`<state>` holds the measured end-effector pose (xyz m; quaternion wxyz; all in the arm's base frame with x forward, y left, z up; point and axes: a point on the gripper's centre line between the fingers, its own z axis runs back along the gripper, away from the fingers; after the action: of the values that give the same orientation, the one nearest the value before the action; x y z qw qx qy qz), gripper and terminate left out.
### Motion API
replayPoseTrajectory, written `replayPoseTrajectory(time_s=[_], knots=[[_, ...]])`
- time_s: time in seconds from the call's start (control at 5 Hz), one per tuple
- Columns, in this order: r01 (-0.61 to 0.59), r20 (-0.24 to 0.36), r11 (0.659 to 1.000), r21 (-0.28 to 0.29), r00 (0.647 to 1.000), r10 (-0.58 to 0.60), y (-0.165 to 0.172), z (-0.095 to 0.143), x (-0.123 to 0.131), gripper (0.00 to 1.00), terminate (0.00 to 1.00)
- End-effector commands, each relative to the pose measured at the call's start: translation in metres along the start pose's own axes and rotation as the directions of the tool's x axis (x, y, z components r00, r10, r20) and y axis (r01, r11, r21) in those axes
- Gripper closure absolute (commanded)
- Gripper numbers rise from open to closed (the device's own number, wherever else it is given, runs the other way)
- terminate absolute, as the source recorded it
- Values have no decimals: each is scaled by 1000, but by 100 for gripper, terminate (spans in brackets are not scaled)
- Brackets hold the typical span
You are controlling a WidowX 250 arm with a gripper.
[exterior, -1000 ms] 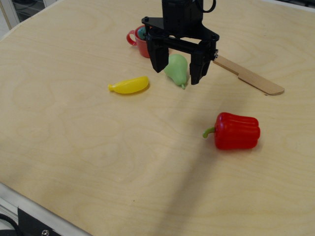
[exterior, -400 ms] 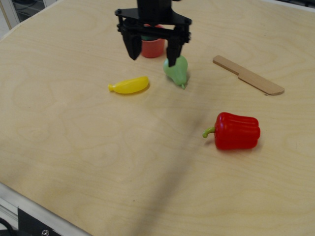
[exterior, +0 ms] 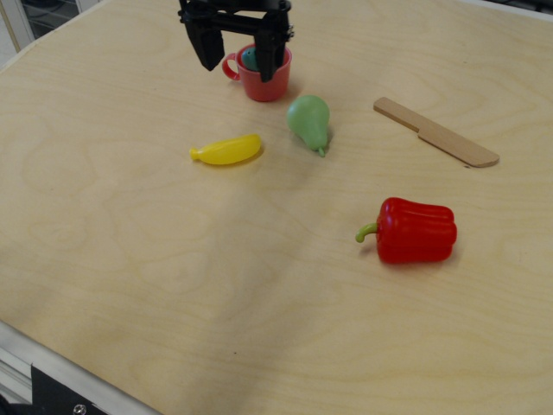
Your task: Take cucumber out of cup
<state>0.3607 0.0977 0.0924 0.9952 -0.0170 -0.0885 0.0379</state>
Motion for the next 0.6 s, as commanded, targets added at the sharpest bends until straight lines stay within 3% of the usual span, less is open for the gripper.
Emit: replayPoseTrajectory(time_s=[0.0, 0.4], knots=[[66, 63, 995, 80, 996, -71, 23, 5, 49, 0, 0], [84, 50, 993, 79, 995, -88, 21, -5, 75, 0, 0]])
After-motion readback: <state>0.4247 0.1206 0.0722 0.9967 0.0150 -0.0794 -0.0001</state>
